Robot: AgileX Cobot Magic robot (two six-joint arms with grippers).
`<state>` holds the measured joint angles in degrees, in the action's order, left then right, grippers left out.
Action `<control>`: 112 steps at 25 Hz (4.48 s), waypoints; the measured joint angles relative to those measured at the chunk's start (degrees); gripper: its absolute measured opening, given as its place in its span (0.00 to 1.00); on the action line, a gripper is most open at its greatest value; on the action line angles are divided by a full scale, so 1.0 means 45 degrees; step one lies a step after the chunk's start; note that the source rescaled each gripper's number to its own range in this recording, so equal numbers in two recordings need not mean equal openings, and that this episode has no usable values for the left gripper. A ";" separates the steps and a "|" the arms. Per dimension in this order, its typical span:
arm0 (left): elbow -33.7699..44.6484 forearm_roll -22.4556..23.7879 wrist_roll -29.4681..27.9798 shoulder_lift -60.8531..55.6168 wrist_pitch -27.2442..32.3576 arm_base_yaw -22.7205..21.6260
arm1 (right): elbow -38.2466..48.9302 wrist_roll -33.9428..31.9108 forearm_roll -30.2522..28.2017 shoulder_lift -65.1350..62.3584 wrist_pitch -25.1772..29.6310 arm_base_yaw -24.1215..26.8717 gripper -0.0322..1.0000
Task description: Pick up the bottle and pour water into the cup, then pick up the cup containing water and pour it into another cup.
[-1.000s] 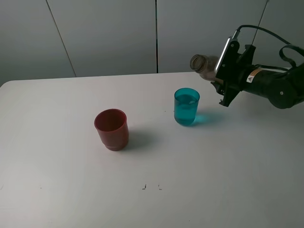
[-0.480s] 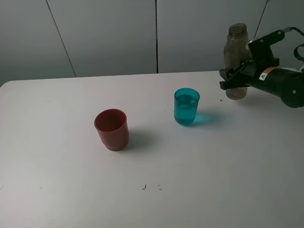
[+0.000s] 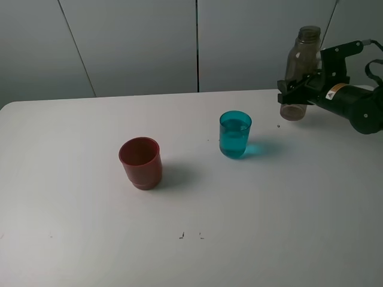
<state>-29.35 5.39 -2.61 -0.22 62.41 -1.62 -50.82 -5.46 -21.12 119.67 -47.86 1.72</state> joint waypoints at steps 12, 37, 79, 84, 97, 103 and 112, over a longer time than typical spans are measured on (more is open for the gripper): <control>0.0000 0.0000 0.0000 0.0000 0.0000 0.0000 | -0.2100 -0.1869 -0.0522 0.1459 -0.0057 0.0000 0.05; 0.0000 0.0000 0.0000 0.0000 0.0000 0.0000 | -0.2788 -0.1619 -0.1132 0.2234 0.0433 0.0000 0.20; 0.0000 0.0000 -0.0019 0.0000 0.0000 0.0000 | 0.4408 -0.0549 -0.1674 -0.3619 0.3100 0.0000 0.99; 0.0000 0.0000 -0.0019 0.0000 0.0000 0.0000 | 0.5511 -0.0902 -0.3087 -0.4483 0.3130 0.0000 0.99; 0.0000 0.0000 -0.0019 0.0000 0.0000 0.0000 | 0.5960 -0.1350 -0.6539 -0.4140 0.0936 0.0000 0.99; 0.0000 0.0000 -0.0019 0.0000 0.0000 0.0000 | 0.5138 -0.1097 -0.6801 -0.2288 0.0799 -0.0263 0.99; 0.0000 0.0000 -0.0019 0.0000 0.0000 0.0000 | 0.3678 -0.1075 -0.6672 -0.0630 0.0695 -0.1499 0.99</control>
<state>-29.35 5.39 -2.70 -0.22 62.41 -1.62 -34.27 -10.30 -51.14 116.83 -44.73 -5.02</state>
